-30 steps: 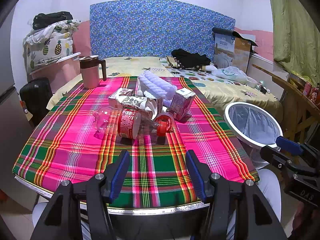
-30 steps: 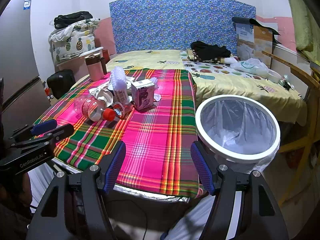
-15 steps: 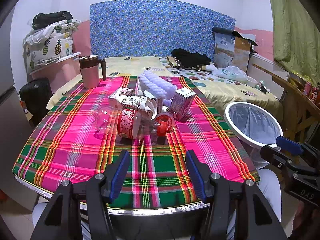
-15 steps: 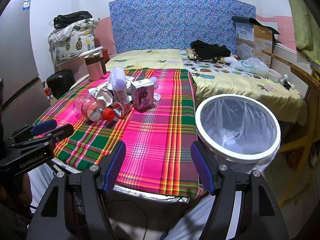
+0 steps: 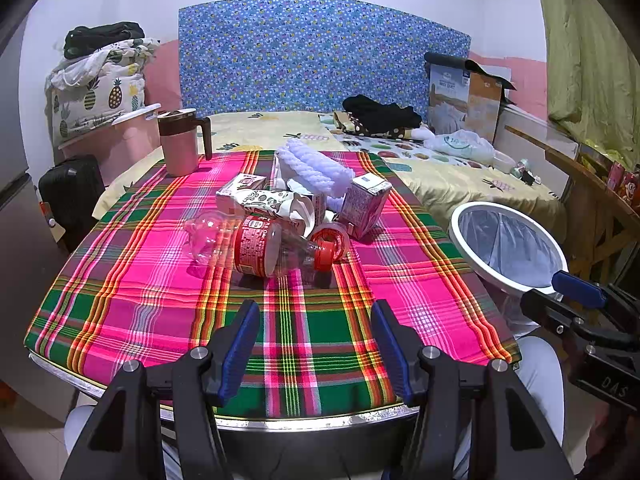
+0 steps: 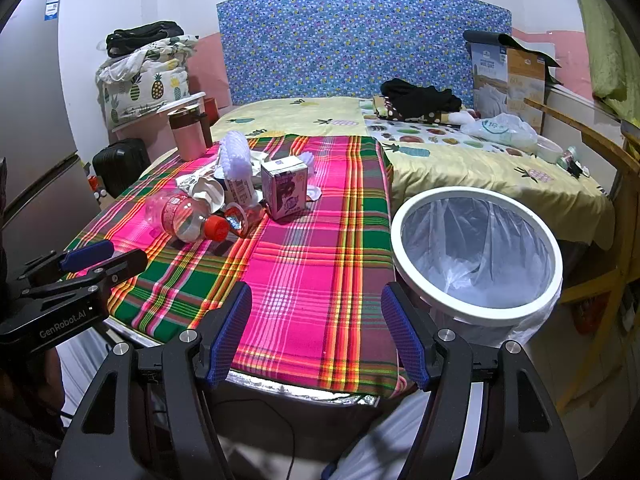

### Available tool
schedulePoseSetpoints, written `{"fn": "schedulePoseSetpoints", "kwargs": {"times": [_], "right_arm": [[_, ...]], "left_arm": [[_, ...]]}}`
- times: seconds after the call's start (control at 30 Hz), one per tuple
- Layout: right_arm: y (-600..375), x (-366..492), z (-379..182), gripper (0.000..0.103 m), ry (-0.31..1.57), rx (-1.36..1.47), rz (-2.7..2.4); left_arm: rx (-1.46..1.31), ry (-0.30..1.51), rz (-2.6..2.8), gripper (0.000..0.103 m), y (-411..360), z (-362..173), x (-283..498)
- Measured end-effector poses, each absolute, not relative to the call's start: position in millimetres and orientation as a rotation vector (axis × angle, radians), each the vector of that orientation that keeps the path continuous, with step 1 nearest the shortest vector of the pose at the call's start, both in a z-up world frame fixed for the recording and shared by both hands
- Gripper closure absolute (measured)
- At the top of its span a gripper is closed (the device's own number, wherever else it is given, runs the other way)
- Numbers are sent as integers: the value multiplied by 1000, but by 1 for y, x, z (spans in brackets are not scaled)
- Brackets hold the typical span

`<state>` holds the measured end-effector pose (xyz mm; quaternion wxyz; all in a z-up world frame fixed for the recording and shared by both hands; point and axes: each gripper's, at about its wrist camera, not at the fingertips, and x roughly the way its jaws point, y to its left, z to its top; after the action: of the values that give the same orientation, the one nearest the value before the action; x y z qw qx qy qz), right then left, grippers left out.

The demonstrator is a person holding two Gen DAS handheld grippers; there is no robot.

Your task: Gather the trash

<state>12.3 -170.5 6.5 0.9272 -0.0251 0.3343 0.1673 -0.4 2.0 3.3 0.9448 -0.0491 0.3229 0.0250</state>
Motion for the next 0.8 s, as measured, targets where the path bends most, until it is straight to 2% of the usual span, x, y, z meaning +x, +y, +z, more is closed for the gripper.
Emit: {"fn": "schedulePoseSetpoints", "kwargs": {"times": [0.8], "right_arm": [[-168, 13, 5, 34, 691, -48, 345]], "left_arm": [[-94, 659, 40, 45, 1, -6, 4]]}}
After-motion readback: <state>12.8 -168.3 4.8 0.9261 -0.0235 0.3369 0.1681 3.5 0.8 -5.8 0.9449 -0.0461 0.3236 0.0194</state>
